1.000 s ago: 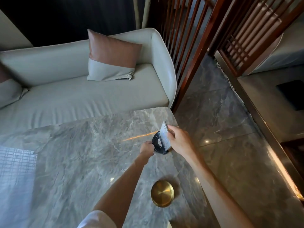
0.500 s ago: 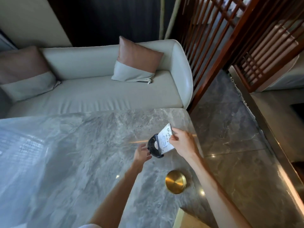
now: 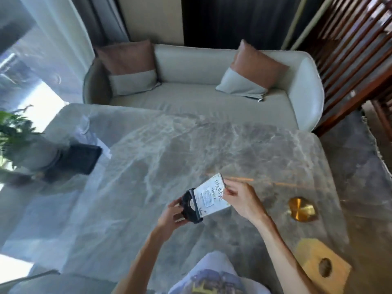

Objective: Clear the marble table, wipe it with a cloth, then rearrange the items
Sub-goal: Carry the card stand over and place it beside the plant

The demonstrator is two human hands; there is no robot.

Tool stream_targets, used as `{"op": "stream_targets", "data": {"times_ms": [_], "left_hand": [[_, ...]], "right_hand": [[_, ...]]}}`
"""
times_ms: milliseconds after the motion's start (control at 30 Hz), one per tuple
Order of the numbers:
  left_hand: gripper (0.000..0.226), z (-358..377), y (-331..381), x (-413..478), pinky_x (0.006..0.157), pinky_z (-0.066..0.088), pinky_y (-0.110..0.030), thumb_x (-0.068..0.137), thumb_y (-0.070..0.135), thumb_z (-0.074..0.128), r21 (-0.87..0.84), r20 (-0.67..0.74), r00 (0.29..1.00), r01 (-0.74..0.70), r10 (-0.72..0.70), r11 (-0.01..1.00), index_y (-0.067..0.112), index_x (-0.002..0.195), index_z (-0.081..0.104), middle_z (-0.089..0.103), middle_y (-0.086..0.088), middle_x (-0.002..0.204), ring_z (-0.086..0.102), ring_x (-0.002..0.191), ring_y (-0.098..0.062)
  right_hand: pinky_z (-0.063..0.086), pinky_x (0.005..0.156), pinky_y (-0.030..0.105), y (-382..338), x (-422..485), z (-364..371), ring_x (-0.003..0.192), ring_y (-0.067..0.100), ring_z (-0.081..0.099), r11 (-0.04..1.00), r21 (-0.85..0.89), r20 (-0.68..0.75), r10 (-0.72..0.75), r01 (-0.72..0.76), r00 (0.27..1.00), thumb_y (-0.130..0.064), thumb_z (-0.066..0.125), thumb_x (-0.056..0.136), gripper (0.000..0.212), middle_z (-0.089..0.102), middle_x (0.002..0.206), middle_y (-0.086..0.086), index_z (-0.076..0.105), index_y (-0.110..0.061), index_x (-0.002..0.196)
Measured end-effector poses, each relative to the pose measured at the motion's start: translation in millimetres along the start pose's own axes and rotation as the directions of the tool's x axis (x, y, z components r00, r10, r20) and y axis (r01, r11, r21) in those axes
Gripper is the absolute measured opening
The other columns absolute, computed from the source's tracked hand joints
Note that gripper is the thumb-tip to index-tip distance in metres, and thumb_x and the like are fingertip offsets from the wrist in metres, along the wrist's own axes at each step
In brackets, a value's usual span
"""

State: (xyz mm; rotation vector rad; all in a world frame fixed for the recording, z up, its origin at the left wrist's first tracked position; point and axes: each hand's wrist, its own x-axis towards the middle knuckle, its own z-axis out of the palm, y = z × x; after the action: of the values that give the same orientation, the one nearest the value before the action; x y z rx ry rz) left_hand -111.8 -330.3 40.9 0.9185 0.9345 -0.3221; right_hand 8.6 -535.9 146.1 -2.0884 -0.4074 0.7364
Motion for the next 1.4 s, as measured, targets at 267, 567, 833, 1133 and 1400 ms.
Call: {"op": "stream_targets", "data": {"times_ms": [267,567,833,1133,1400], "left_hand": [[0.033,-140,22,-53,0.071,0.059,-0.042,0.098,0.036,0.044,-0.231,-0.015,0.994,0.104,-0.110,0.967,0.009,0.104,0.062,0.065,-0.018,0.095,0.068,0.080,-0.033],[0.040,-208,10,-89,0.070,0.060,-0.044,0.101,0.039,0.041,-0.480,-0.103,0.993,-0.093,0.049,0.872,0.003,0.103,0.060,0.065,-0.019,0.102,0.065,0.095,-0.035],[0.042,-313,19,-92,0.073,0.058,-0.045,0.103,0.032,0.034,-0.623,-0.218,0.970,-0.223,0.107,0.749,-0.001,0.104,0.061,0.075,-0.017,0.098,0.070,0.092,-0.032],[0.027,-463,71,-84,0.075,0.060,-0.040,0.102,0.022,0.038,-0.501,-0.261,0.957,-0.248,0.129,0.829,0.008,0.105,0.061,0.066,-0.012,0.098,0.068,0.086,-0.027],[0.040,-571,126,-83,0.061,0.042,-0.026,0.091,-0.006,0.032,-0.216,-0.424,0.905,-0.139,0.035,0.966,0.004,0.110,0.065,0.061,-0.009,0.072,0.046,0.059,-0.016]], "right_hand": [[0.047,0.061,0.018,-137,6,79,0.058,-0.007,0.060,0.905,-0.375,0.249,-0.109,0.200,0.962,-0.028,0.050,0.095,0.041,0.061,0.085,-0.045,0.058,-0.050,0.128],[0.044,0.093,0.013,-211,42,181,0.114,0.017,0.059,0.775,-0.326,0.427,-0.390,0.542,0.816,-0.005,0.051,0.098,0.037,0.069,0.117,-0.005,0.071,-0.026,0.121],[0.032,0.098,0.001,-262,55,294,0.129,0.003,0.045,0.939,-0.049,0.386,-0.297,0.341,0.873,-0.008,0.057,0.097,0.032,0.044,0.139,-0.006,0.068,-0.017,0.126],[0.061,0.085,0.028,-332,104,439,0.099,0.012,0.059,0.885,0.420,0.308,0.072,-0.203,0.949,-0.015,0.056,0.099,0.044,0.056,0.117,0.006,0.050,-0.013,0.142],[0.060,0.055,0.026,-381,158,555,0.085,0.025,0.068,0.862,0.331,0.377,0.253,-0.384,0.891,-0.004,0.051,0.098,0.040,0.064,0.112,0.014,0.051,-0.011,0.138]]}}
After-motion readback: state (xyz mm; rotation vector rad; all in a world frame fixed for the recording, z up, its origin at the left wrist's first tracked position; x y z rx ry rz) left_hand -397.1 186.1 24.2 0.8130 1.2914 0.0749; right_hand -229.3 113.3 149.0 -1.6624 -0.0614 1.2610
